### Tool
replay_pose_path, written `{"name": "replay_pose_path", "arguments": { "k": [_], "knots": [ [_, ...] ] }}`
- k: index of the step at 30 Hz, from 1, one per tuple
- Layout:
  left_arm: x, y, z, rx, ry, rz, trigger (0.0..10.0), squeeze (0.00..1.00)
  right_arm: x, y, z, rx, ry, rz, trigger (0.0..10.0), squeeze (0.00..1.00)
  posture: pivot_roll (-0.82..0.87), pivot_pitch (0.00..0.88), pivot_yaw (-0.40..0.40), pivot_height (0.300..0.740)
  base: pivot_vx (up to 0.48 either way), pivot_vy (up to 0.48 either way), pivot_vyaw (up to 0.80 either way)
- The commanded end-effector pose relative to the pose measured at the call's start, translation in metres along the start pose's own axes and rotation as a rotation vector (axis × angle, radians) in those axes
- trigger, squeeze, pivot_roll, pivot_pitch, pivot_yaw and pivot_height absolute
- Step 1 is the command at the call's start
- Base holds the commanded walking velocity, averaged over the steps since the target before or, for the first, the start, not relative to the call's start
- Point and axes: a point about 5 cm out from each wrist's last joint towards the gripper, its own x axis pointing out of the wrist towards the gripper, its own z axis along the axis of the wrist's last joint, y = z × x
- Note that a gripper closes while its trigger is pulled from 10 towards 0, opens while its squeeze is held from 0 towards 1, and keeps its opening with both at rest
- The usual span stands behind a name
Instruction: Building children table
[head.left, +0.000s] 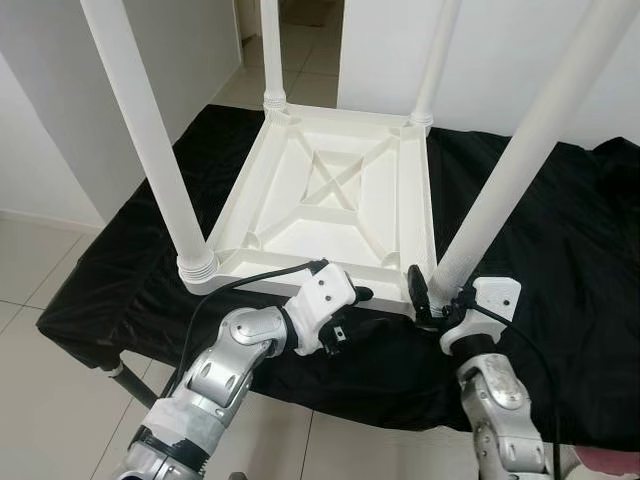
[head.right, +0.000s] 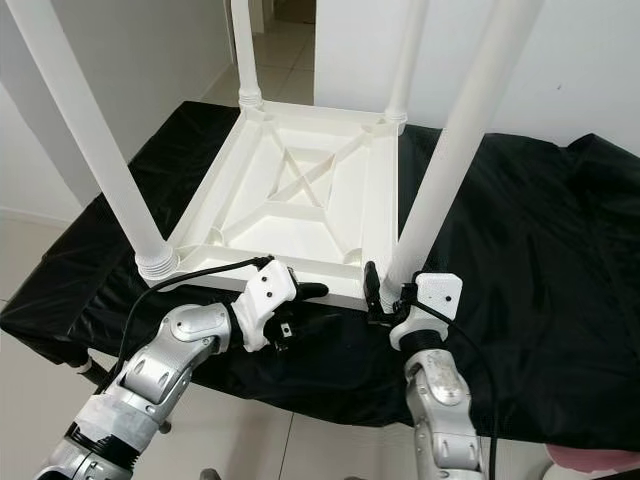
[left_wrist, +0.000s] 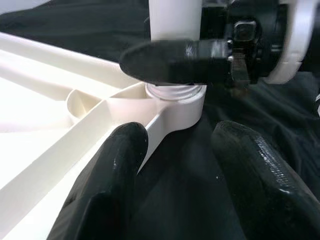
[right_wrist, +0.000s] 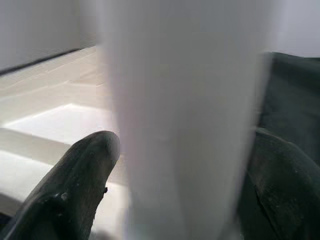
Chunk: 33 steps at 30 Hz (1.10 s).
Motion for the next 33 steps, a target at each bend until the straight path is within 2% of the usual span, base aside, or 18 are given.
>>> {"name": "replay_pose_path", "arguments": {
  "k": [1,5,8,10,11,14,15,16,17,27,28,31,32,33],
  "knots": [
    [0.001,0.001,-0.001,0.021,0.018,0.005,10.0,0.0,0.002,-0.008,0.001,-0.002,0.0,0.047,10.0,0.0,-0.12,0.0,0.001,0.74,0.0,0.0,0.0],
    [0.002,0.001,0.0,0.023,0.017,0.004,10.0,0.0,0.005,-0.01,0.003,-0.015,0.005,0.094,10.0,0.0,-0.13,0.0,0.003,0.74,0.0,0.0,0.0],
    [0.004,0.002,0.001,0.027,0.017,-0.001,10.0,0.0,0.017,-0.008,0.004,-0.049,0.044,0.261,10.0,0.0,-0.13,0.0,0.002,0.74,0.0,0.0,0.0],
    [0.005,0.001,0.0,0.031,0.02,-0.005,10.0,0.0,0.02,-0.006,0.003,-0.059,0.054,0.29,10.0,0.0,-0.13,0.0,0.002,0.74,0.0,0.0,0.0],
    [0.005,0.0,0.0,0.033,0.022,-0.009,10.0,0.0,0.024,-0.003,0.002,-0.057,0.066,0.343,4.4,0.0,-0.12,0.0,-0.009,0.74,0.0,0.0,0.0],
    [0.006,0.0,0.001,0.032,0.02,-0.008,10.0,0.0,0.025,-0.001,0.001,-0.058,0.071,0.371,4.4,0.0,-0.11,0.0,-0.011,0.74,0.0,0.0,0.0],
    [0.006,0.0,0.001,0.031,0.02,-0.008,10.0,0.0,0.025,-0.001,0.001,-0.059,0.071,0.379,2.4,0.0,-0.11,0.0,-0.011,0.74,0.0,0.0,0.0],
    [0.006,0.0,0.001,0.031,0.02,-0.008,10.0,0.0,0.025,-0.001,0.001,-0.059,0.071,0.379,2.4,0.0,-0.11,0.0,-0.011,0.74,0.0,0.0,0.0],
    [0.005,0.001,0.001,0.035,0.021,0.002,10.0,0.0,0.024,-0.001,-0.001,-0.055,0.083,0.397,0.0,0.0,-0.1,0.0,-0.018,0.74,0.0,0.0,0.0],
    [0.006,0.005,0.003,0.043,0.015,0.026,10.0,0.0,0.022,-0.009,-0.003,-0.032,0.089,0.423,0.0,0.0,-0.1,0.0,-0.016,0.74,0.0,0.0,0.0],
    [0.006,0.005,0.004,0.044,0.014,0.027,10.0,0.0,0.022,-0.01,-0.001,-0.024,0.081,0.41,2.9,0.0,-0.11,0.0,-0.014,0.74,0.0,0.0,0.0],
    [0.006,0.006,0.004,0.045,0.014,0.027,10.0,0.0,0.023,-0.01,0.0,-0.017,0.075,0.401,2.9,0.0,-0.11,0.0,-0.014,0.74,0.0,0.0,0.0],
    [0.006,0.007,0.005,0.05,0.012,0.03,10.0,0.0,0.023,-0.009,0.002,-0.013,0.064,0.396,10.0,0.0,-0.11,0.0,-0.01,0.74,0.0,0.0,0.0],
    [0.007,0.008,0.006,0.051,0.007,0.036,10.0,0.0,0.023,-0.008,0.005,-0.007,0.05,0.379,10.0,0.0,-0.11,0.0,-0.007,0.74,0.0,0.0,0.0]
  ]
}}
